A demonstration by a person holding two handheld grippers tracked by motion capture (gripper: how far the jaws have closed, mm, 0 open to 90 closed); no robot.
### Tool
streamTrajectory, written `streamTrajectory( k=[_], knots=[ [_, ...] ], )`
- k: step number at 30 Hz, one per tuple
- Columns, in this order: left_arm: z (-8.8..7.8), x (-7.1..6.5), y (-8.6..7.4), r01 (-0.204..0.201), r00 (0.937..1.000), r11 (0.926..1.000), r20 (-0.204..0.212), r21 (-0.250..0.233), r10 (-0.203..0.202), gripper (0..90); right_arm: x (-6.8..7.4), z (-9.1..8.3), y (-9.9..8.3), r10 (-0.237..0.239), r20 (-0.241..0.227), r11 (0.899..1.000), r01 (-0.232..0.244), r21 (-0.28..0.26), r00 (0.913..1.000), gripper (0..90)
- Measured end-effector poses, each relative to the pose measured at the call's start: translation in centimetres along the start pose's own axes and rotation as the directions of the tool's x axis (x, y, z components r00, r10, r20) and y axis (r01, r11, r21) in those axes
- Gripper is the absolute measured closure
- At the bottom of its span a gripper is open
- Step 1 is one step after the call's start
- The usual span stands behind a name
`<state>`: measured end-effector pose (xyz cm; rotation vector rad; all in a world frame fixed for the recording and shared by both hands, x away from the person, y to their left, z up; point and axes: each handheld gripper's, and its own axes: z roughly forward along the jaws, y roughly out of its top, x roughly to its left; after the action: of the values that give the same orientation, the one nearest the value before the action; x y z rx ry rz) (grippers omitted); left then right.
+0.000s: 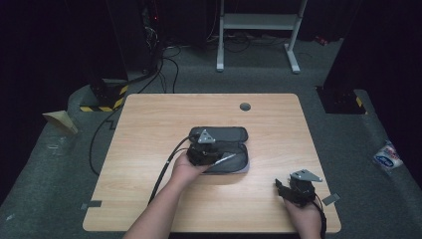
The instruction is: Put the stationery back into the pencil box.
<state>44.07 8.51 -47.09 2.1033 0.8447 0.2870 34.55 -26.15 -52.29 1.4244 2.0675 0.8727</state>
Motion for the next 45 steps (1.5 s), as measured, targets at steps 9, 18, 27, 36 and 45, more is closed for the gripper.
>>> streamTrajectory(
  k=[9,18,27,36,45],
  knots=[
    [-0.6,0.1,-0.1,0.02,0.9996,0.9989,-0.02,-0.041,-0.021,65.0,0.0,0.0,0.0,0.0,0.0,1.0,0.0,0.0,1.0,36.2],
    [-1.3,0.3,-0.8,0.039,0.998,0.9976,-0.047,-0.057,-0.042,55.6,0.0,0.0,0.0,0.0,0.0,1.0,0.0,0.0,1.0,36.1],
    [-2.6,0.9,-1.8,0.072,0.9918,0.9937,-0.099,-0.085,-0.081,39.7,0.0,0.0,0.0,0.0,0.0,1.0,0.0,0.0,1.0,36.1],
    [-4.2,2.2,-3.3,0.134,0.9818,0.9852,-0.12,-0.107,-0.147,14.0,0.0,0.0,0.0,-0.001,0.0,1.0,0.001,-0.001,1.0,36.1],
    [-6.1,3.7,-5.6,0.193,0.9666,0.9752,-0.15,-0.108,-0.208,0.0,0.0,0.0,0.0,0.003,-0.001,1.0,-0.003,0.0,1.0,36.1]
  ],
)
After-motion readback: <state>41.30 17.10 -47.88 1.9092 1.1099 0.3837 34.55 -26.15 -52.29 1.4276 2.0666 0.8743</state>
